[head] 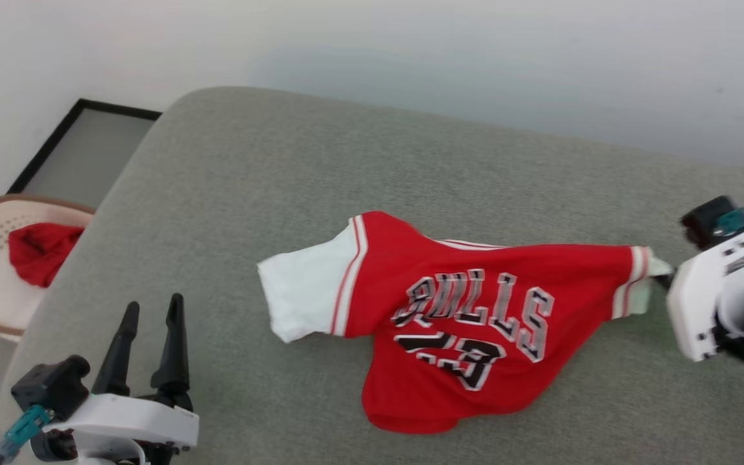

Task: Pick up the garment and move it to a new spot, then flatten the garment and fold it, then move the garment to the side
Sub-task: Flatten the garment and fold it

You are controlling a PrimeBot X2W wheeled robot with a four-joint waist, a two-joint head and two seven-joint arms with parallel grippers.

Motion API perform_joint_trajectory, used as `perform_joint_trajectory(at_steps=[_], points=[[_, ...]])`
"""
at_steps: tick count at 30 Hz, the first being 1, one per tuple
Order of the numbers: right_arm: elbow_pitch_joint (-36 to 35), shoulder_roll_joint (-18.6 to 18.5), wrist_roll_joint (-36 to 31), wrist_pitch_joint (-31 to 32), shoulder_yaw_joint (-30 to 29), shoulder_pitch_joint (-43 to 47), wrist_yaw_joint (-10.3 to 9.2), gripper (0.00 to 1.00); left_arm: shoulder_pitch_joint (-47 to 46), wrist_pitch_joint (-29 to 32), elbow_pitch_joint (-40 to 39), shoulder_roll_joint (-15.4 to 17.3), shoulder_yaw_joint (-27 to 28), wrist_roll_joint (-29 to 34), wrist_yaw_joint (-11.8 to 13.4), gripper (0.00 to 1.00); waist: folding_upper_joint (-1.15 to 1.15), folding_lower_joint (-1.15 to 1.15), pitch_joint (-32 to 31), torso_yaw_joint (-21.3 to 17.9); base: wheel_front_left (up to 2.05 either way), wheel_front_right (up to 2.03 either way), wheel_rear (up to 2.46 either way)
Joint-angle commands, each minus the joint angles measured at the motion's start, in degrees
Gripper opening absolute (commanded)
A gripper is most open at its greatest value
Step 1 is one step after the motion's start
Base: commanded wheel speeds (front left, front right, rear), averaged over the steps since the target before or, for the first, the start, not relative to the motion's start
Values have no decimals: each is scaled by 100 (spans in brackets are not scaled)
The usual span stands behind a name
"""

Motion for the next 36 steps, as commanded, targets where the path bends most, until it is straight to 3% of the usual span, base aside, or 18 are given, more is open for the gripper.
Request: perform_joint_trajectory(at_steps=[1, 14, 22, 23, 24, 25, 36], points=[[27, -173, 27, -61, -69, -87, -6, 0, -43, -5, -8, 34, -29, -10, -30, 100, 0, 0, -12, -176, 0, 0, 0], [363, -924, 30, -67, -366, 89, -6, 0, -135, 19, 11, 150, -260, -72, -37, 100, 0, 0, 34, -586, 0, 0, 0], [640, -715, 140, -215, -492, 303, -6, 0, -232, 84, 47, 177, -363, -130, -34, 100, 0, 0, 144, -752, 0, 0, 0], [669, -679, 118, -240, -471, 291, -6, 40, -249, 87, 56, 192, -371, -134, -35, 100, 0, 0, 156, -771, 0, 0, 0], [685, -636, 119, -279, -464, 268, -6, 90, -260, 89, 62, 202, -371, -145, -34, 100, 0, 0, 166, -792, 0, 0, 0], [711, -600, 117, -305, -469, 225, -6, 100, -260, 103, 69, 218, -370, -161, -35, 100, 0, 0, 179, -819, 0, 0, 0], [416, -590, -9, -1047, -547, 45, -6, 100, -245, 124, -46, 379, -239, -237, 53, 100, 0, 0, 226, -1247, 0, 0, 0]])
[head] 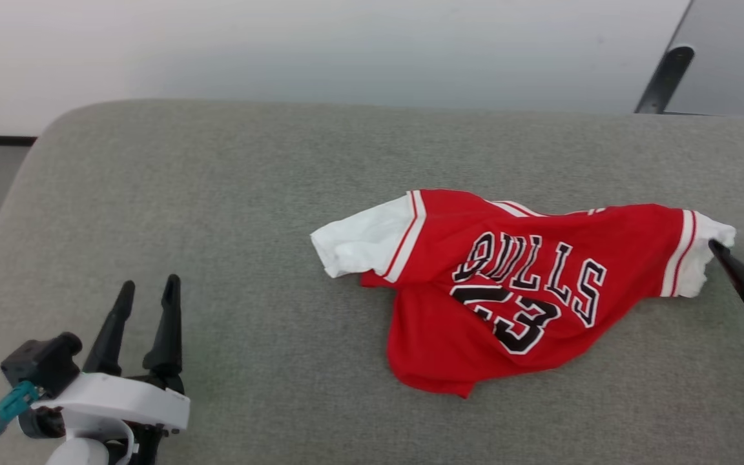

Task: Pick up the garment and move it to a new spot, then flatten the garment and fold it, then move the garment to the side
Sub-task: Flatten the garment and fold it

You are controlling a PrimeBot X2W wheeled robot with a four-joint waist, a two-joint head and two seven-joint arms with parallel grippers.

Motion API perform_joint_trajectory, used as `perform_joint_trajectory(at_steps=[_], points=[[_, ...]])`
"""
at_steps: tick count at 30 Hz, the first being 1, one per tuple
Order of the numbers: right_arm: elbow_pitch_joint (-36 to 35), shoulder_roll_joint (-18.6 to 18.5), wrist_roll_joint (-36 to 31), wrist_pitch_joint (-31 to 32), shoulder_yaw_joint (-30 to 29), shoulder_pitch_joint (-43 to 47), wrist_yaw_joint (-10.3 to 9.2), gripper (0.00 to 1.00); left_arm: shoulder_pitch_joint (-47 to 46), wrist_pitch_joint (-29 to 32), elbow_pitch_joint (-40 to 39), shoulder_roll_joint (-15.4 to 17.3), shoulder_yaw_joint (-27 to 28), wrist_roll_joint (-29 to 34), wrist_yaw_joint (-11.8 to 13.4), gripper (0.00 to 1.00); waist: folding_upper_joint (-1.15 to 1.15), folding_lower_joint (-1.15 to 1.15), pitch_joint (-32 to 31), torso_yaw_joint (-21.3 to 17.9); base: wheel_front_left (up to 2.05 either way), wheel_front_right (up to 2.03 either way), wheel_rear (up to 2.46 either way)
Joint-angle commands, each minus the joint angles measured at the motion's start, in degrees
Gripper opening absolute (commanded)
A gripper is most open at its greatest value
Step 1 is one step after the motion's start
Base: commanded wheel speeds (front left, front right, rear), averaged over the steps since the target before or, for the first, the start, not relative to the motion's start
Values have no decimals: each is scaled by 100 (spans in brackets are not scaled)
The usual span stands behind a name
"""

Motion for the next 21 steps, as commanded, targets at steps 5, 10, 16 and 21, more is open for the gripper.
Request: perform_joint_trajectory(at_steps=[5, 10, 16, 21], points=[[-219, 45, -198, -608, -286, 281, -6, 100, 95, -22, -120, 70, 82, -54, 85, 100, 0, 0, -6, -299, 0, 0, 0], [-481, 216, -540, -1277, -669, 676, -6, 100, 154, -11, -246, 124, 165, -99, 128, 100, 0, 0, -23, -477, 0, 0, 0], [-717, 699, -1251, -2148, -1461, 1279, -6, 100, 259, 45, -376, 202, 268, -228, 140, 100, 0, 0, -62, -699, 0, 0, 0], [-1035, 1243, -1894, -2334, -2258, 1781, -6, 100, 331, 149, -487, 271, 322, -348, 136, 100, 0, 0, -63, -871, 0, 0, 0]])
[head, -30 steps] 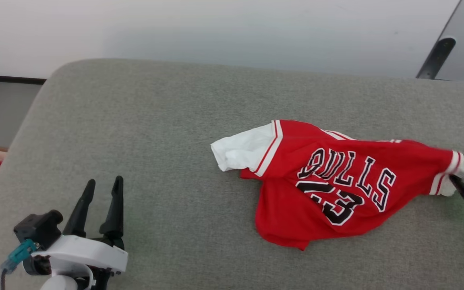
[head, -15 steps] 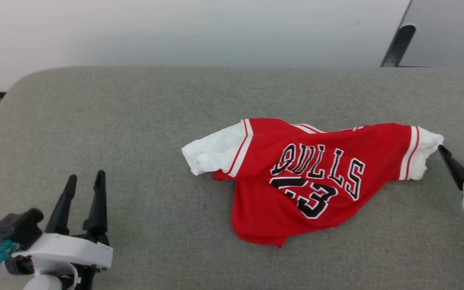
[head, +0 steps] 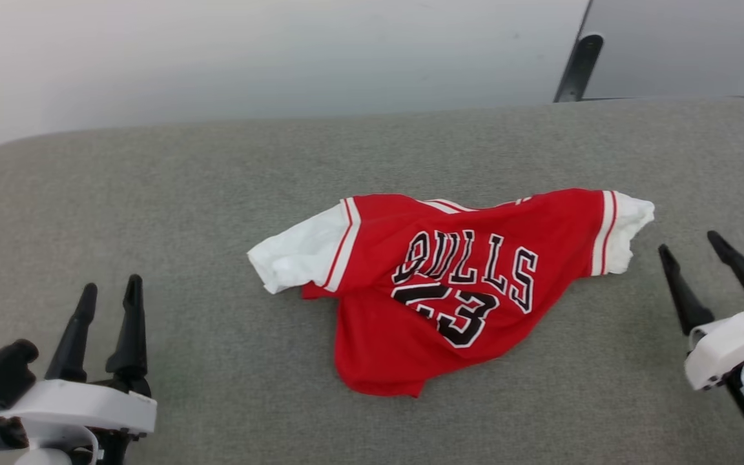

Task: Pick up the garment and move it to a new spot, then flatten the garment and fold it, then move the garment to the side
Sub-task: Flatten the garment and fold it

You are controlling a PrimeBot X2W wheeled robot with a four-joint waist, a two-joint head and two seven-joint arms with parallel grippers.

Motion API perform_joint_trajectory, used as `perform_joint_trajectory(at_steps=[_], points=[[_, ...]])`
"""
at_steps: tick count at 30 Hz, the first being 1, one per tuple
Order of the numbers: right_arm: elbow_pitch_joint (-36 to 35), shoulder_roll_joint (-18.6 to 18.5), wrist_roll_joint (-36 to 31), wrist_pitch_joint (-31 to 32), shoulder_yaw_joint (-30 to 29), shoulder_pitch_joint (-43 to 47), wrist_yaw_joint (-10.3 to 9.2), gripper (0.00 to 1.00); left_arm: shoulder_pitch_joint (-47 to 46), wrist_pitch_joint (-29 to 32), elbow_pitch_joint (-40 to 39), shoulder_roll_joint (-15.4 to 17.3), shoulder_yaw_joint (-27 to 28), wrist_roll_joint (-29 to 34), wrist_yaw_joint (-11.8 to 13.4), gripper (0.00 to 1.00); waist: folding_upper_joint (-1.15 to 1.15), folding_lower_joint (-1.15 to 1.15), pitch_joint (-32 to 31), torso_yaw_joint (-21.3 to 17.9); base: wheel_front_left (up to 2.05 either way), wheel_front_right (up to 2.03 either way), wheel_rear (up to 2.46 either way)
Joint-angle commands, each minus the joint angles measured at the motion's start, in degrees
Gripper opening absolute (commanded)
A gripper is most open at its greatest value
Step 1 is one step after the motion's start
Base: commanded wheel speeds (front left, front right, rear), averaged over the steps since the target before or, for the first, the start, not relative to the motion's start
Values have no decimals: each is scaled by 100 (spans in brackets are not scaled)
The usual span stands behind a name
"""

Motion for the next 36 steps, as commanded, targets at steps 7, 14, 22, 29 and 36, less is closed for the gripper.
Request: perform_joint_trajectory(at_steps=[7, 14, 22, 29, 36], points=[[-581, 606, -617, -50, -682, 670, -6, 100, -83, 514, -225, 214, 27, -272, -8, 100, 0, 0, 24, -236, 0, 0, 0], [-931, 825, -816, -13, -943, 936, -6, 100, -328, 1869, -523, 333, -185, -844, 152, 100, 0, 0, 72, -317, 0, 0, 0], [-1191, 939, -898, 100, -1109, 1049, -6, 100, -1216, 3993, -442, 642, -656, -1327, 632, 100, 0, 0, 207, -317, 0, 0, 0], [-1324, 971, -905, 146, -1066, 911, -6, 100, -2338, 5143, 12, 796, -954, -1414, 928, 100, 0, 0, 441, -441, 0, 0, 0], [-1392, 980, -873, 153, -1029, 787, -6, 100, -3304, 6019, 845, 901, -1288, -1334, 1116, 100, 0, 0, 783, -727, 0, 0, 0]])
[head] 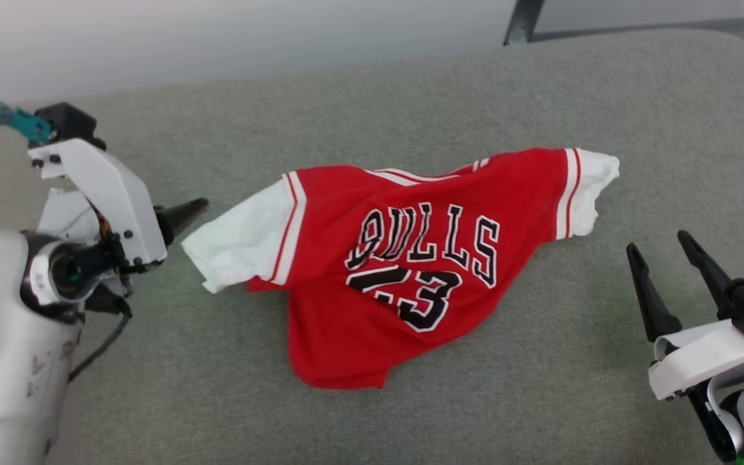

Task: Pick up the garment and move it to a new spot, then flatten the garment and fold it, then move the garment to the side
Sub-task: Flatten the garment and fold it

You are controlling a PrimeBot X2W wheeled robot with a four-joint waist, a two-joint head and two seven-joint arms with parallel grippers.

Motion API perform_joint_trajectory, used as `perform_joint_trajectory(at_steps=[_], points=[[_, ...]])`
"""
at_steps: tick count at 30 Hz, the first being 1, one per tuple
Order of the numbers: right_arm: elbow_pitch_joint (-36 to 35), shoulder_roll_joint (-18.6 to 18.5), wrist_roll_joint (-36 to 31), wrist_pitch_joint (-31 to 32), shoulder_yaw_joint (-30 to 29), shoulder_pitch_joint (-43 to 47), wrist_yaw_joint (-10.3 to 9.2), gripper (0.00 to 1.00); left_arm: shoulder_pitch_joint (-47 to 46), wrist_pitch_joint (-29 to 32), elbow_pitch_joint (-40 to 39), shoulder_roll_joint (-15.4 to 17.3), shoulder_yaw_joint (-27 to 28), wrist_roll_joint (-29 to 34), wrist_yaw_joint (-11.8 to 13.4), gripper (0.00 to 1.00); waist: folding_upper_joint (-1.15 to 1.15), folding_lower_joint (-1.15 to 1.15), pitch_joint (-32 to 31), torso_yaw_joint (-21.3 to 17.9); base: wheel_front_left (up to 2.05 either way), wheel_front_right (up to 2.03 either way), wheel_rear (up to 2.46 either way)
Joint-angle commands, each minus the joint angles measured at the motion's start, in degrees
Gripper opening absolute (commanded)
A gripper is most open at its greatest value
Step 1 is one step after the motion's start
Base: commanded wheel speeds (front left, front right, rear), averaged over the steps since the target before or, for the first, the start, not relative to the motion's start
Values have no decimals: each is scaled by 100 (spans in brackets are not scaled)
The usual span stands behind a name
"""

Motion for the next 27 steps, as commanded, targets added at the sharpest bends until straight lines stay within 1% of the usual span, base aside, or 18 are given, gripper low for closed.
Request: perform_joint_trajectory(at_steps=[1, 5, 8, 11, 17, 20, 21, 22, 23, 24, 25, 27], points=[[-26, 10, -1, -9, -32, -62, -6, 100, -58, 80, 106, 62, -84, 105, 5, 100, 0, 0, 199, -189, 0, 0, 0], [-74, 8, 17, -37, -75, -94, -6, 100, -301, 408, 546, 165, -289, 237, 39, 100, 0, 0, 364, -320, 0, 0, 0], [-97, -2, 23, -50, -106, -114, -6, 100, -407, 496, 812, 292, -494, 442, -90, 100, 0, 0, 449, -384, 0, 0, 0], [-124, 4, 24, -59, -137, -139, -6, 100, -506, 488, 1086, 312, -608, 538, -198, 100, 0, 0, 517, -429, 0, 0, 0], [-163, 14, 38, -73, -187, -150, -6, 100, -579, 418, 1598, 293, -800, 697, -322, 100, 0, 0, 627, -458, 0, 0, 0], [-153, 20, 32, -79, -217, -171, -6, 100, -584, 484, 1871, 222, -823, 649, -294, 100, 0, 0, 658, -442, 0, 0, 0], [-149, 27, 26, -79, -224, -177, -6, 100, -564, 527, 1949, 190, -833, 615, -294, 98, 0, 0, 666, -433, 0, 0, 0], [-146, 34, 19, -75, -230, -173, -6, 100, -544, 550, 2002, 159, -839, 592, -291, 78, 0, 0, 672, -423, 0, 0, 0], [-144, 38, 13, -63, -235, -168, -6, 100, -535, 596, 2046, 126, -849, 566, -283, 49, 0, 0, 674, -410, 0, 0, 0], [-141, 35, 9, -52, -240, -169, -6, 100, -529, 649, 2080, 106, -877, 557, -290, 22, 0, 0, 673, -394, 0, 0, 0], [-138, 32, 3, -45, -246, -177, -6, 100, -527, 672, 2094, 81, -895, 546, -305, 0, 0, 0, 671, -375, 0, 0, 0], [-133, 23, -9, -39, -254, -180, -6, 100, -531, 700, 2080, 19, -914, 498, -347, 0, 0, 0, 656, -330, 0, 0, 0]])
